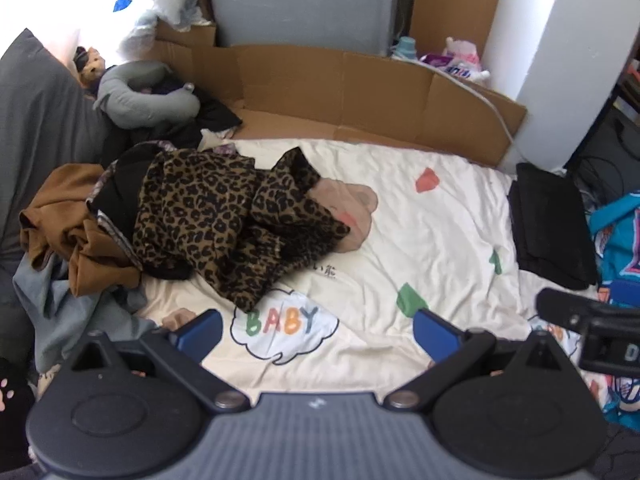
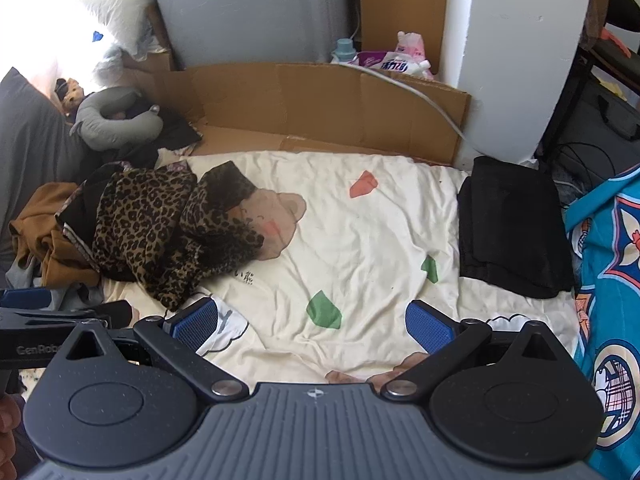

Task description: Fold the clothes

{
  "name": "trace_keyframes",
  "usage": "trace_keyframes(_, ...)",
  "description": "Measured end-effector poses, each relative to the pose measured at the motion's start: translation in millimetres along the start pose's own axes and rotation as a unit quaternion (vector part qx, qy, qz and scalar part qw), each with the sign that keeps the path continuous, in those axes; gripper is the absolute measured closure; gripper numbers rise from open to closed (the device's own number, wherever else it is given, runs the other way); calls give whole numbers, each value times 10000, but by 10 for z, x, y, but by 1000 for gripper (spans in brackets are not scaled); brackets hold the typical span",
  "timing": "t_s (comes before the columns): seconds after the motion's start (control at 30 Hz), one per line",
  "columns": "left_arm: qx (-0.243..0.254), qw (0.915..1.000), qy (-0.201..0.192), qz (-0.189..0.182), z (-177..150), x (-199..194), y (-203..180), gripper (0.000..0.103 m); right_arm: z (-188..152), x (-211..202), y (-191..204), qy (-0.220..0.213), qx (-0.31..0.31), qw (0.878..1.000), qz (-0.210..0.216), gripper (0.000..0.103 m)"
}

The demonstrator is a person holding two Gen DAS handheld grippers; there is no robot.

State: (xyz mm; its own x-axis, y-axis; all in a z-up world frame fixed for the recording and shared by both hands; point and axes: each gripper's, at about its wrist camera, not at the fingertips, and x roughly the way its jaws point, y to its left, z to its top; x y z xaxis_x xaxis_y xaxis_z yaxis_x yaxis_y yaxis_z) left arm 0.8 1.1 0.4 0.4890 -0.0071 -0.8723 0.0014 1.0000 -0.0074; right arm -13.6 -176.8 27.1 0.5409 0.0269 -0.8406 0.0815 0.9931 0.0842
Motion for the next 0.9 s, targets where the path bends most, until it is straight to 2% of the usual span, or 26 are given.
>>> trace_keyframes(0.23, -225, 9992, 237, -246, 183, -4, 231, 1, -49, 0, 87, -131, -12, 9999, 7, 0)
trace_keyframes(0.37, -138, 9998, 85, -152, 145, -84, 190, 1, -31, -12, 23, -83, 76, 9998, 137, 0)
trace_keyframes(0.43, -86, 9999, -60, 1, -71, -48, 52, 1, -5, -5, 19, -69, 59, 9998, 163, 0)
trace_keyframes(0.6, -165, 9998, 77, -75, 26, 5, 101, 3, -10, -16, 36, -90, 60, 9998, 166, 0)
trace_keyframes(0.9, -74, 9999, 44, -119, 7, -25, 71, 3, 6, -33, 54, -94, 21, 9998, 168, 0)
